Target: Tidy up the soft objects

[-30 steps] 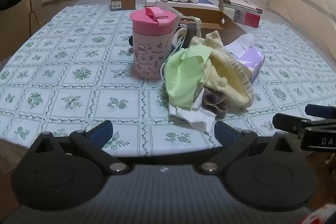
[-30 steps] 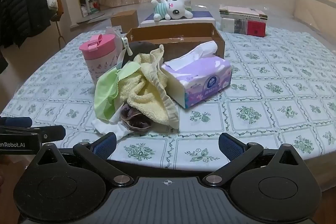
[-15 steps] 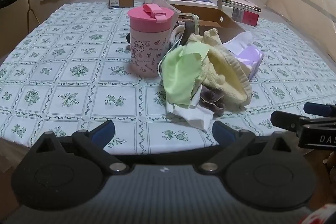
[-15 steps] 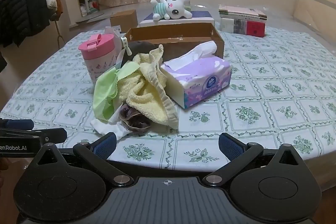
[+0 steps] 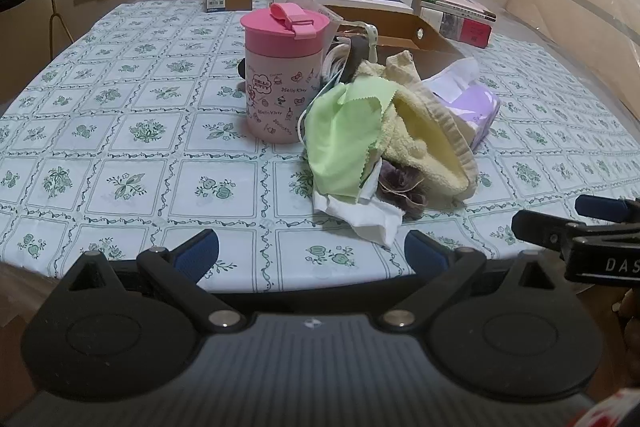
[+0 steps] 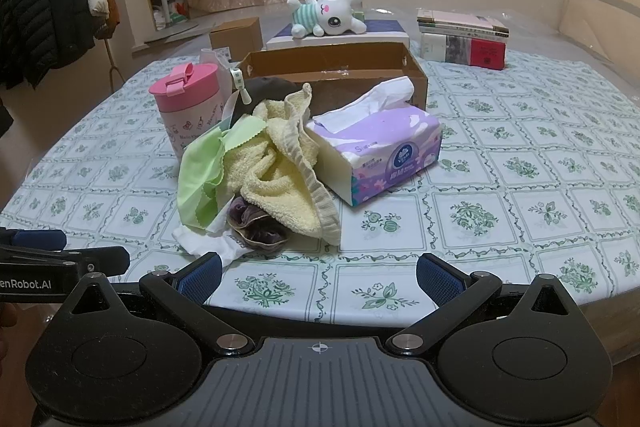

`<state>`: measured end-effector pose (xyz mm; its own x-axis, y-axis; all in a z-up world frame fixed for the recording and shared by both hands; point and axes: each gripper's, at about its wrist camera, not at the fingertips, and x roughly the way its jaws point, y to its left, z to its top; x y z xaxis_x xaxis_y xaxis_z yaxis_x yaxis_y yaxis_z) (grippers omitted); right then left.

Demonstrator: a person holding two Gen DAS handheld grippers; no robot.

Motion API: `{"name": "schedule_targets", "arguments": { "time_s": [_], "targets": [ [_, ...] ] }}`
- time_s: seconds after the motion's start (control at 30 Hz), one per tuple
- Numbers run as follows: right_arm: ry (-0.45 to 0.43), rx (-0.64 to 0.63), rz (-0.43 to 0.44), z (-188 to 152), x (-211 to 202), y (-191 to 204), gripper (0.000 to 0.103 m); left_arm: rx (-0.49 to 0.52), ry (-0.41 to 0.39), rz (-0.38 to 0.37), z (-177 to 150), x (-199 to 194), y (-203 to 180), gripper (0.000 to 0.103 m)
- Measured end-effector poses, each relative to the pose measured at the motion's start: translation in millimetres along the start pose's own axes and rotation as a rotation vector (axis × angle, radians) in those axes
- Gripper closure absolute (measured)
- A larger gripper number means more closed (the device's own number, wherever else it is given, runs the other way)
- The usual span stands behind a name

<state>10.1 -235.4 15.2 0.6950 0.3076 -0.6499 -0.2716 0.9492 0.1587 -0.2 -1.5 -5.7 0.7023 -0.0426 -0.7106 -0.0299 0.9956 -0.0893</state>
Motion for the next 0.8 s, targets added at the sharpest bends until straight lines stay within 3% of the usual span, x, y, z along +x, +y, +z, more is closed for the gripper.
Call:
{"name": "schedule_targets", "arguments": {
  "time_s": [0.8],
  "targets": [
    [0.000,0.002,0.003,-0.8,0.5,-0.5,0.000,0.001,0.001,-0.002,0.1,0.0,-4.9,0.005]
  ]
}}
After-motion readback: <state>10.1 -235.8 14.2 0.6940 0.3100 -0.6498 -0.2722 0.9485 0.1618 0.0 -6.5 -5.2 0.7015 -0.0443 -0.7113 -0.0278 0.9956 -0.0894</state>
